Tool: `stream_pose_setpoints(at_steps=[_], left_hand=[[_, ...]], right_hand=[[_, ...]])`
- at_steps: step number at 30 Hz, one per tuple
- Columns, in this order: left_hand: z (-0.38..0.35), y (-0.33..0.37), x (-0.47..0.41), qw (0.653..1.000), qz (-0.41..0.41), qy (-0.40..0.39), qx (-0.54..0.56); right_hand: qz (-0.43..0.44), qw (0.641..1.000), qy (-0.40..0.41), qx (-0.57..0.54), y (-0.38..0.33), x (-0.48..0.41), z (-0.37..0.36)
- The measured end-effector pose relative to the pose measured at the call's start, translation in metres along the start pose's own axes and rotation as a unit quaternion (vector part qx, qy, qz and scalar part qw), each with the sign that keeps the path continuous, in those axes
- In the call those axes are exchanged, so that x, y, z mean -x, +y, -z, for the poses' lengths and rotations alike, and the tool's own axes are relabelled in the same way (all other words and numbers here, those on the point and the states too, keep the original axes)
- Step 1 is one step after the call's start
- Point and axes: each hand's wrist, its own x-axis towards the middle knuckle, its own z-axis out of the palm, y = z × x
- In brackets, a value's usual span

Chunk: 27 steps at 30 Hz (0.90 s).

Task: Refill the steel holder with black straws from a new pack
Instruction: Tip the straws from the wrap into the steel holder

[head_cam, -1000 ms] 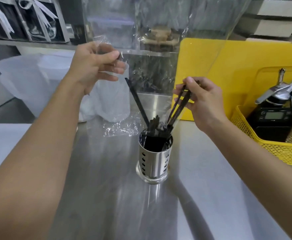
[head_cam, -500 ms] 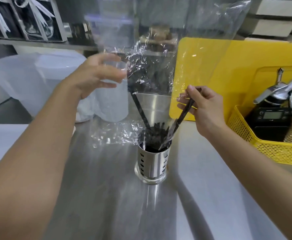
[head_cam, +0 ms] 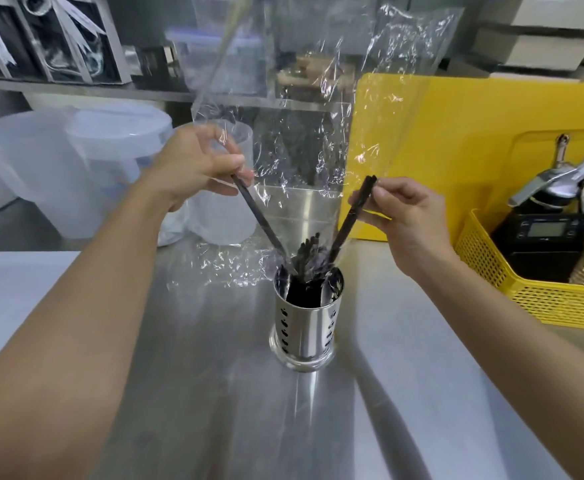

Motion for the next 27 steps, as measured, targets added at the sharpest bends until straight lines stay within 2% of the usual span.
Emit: stream_pose_setpoints(at_steps=[6, 11, 17, 21, 24, 27], left_hand=[[-0.008, 0.001, -0.004, 0.999, -0.018, 0.035, 0.013], [-0.015, -0.001, -0.005, 0.999, -0.010, 0.030, 0.008], [-0.013, -0.003, -0.006, 0.999, -0.001, 0.047, 0.012], [-0.015, -0.005, -0.005, 0.999, -0.002, 0.047, 0.012], [-0.018, -0.008, -0.005, 0.999, -0.002, 0.050, 0.021], [-0.016, -0.011, -0.007, 0.999, 0.003, 0.036, 0.027]], right_hand=[[0.000, 0.996, -0.029, 0.083, 0.004, 0.002, 0.004], [0.029, 0.976, 0.015, 0.215, 0.006, 0.001, 0.000], [-0.028, 0.973, -0.129, 0.189, 0.002, -0.001, 0.001], [-0.007, 0.977, -0.062, 0.204, 0.001, -0.006, 0.002], [0.046, 0.969, -0.079, 0.231, 0.004, -0.003, 0.000], [0.058, 0.971, -0.087, 0.216, 0.005, -0.002, 0.003]])
